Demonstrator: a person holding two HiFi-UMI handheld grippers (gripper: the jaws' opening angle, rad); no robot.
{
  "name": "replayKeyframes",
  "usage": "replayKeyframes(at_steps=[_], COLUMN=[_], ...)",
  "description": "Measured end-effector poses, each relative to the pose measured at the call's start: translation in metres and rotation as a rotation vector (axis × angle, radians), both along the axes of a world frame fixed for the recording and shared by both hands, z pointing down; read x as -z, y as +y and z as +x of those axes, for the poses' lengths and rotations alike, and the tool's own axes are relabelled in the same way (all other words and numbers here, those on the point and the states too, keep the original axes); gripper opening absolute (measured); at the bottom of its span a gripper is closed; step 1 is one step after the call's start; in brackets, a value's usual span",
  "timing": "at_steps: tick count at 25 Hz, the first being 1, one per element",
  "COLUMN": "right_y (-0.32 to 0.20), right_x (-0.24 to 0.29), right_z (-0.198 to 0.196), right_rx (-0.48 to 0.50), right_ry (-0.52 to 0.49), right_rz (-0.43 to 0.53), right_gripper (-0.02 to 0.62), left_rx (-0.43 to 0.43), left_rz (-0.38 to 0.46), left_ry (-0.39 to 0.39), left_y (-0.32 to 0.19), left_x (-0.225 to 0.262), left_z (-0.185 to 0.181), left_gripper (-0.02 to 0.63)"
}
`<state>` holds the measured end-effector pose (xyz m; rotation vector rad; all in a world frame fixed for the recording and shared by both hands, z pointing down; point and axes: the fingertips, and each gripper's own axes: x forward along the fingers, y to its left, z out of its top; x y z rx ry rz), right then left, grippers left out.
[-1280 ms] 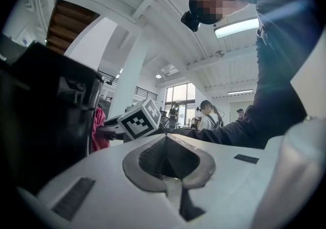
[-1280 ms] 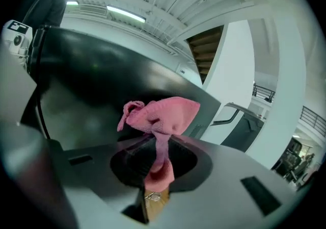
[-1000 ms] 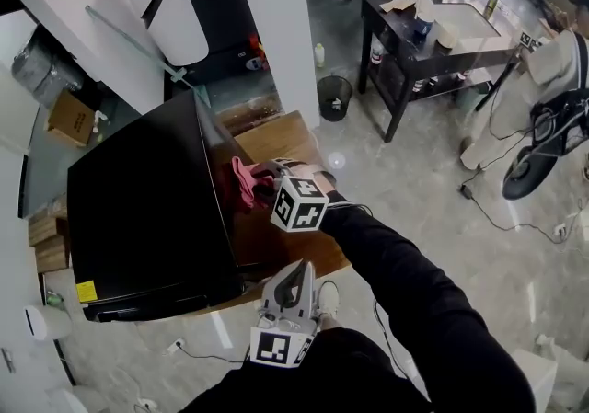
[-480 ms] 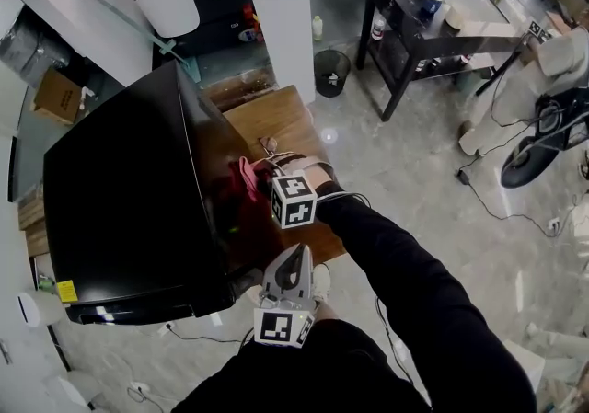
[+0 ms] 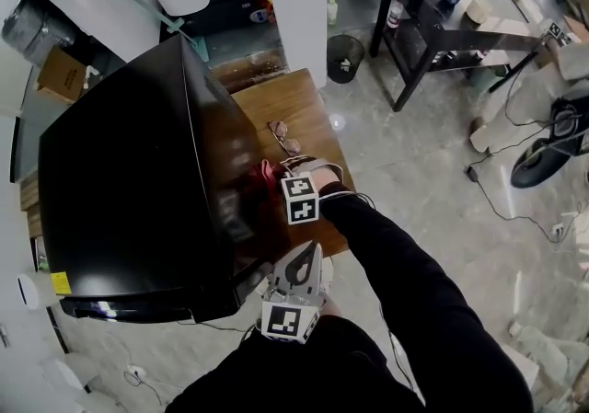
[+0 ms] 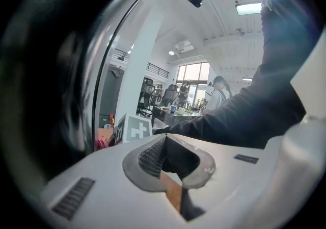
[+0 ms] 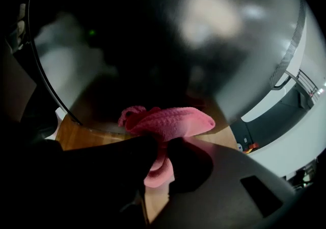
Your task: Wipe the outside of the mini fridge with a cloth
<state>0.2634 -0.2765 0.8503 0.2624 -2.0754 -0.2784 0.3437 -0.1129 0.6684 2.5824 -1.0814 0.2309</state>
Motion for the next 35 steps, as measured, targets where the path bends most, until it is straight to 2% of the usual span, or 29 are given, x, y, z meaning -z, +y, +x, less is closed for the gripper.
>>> replayKeyframes(at_steps=[4, 7, 11, 17, 22, 24, 28, 35], right_y=[0.004, -0.004, -0.008, 0.021, 0.055, 0.065, 0.075, 0.078], right_x=[-0.022, 0.000, 0.084, 0.225, 0.318, 0.337, 0.331, 0.253], right_z=[0.000, 0.010, 0.027, 0.044, 0.027, 0.012, -0.004, -0.004], right_rx=[-0.041, -0.092, -0.129, -0.121, -0.122, -0.091, -0.022, -0.009], right_ry=[0.003, -0.032, -0.108, -0.198, -0.349, -0.364, -0.293, -0.206], right_rz=[-0.048, -0.033, 0.085, 0.238, 0.293, 0.308, 0.349, 0.244], right_gripper=[0.064, 0.064, 0.064, 0.064, 0.064, 0.064, 0.064, 0.063], left_rx=[-0.021, -0.032, -0.054, -0.069, -0.064, -0.054, -0.036, -0.044], left_rz=[-0.012, -0.015, 0.013, 0.048, 0.117, 0.130, 0.145, 0.105], left_ry=[-0.025, -0.025, -0.004, 0.022, 0.046, 0.052, 0.048, 0.020], left_y=[0.010, 0.017, 0.029, 0.046, 0.050, 0.050, 0.052, 0.060], left_x=[-0.001, 0.005, 0.025, 0.059, 0.086, 0.095, 0.101, 0.076], left_z=[-0.004, -0.004, -0.006, -0.008, -0.016, -0.019, -0.021, -0.021], left_gripper=[0.005, 0.005, 0.005, 0.005, 0.005, 0.005, 0.005, 0.005])
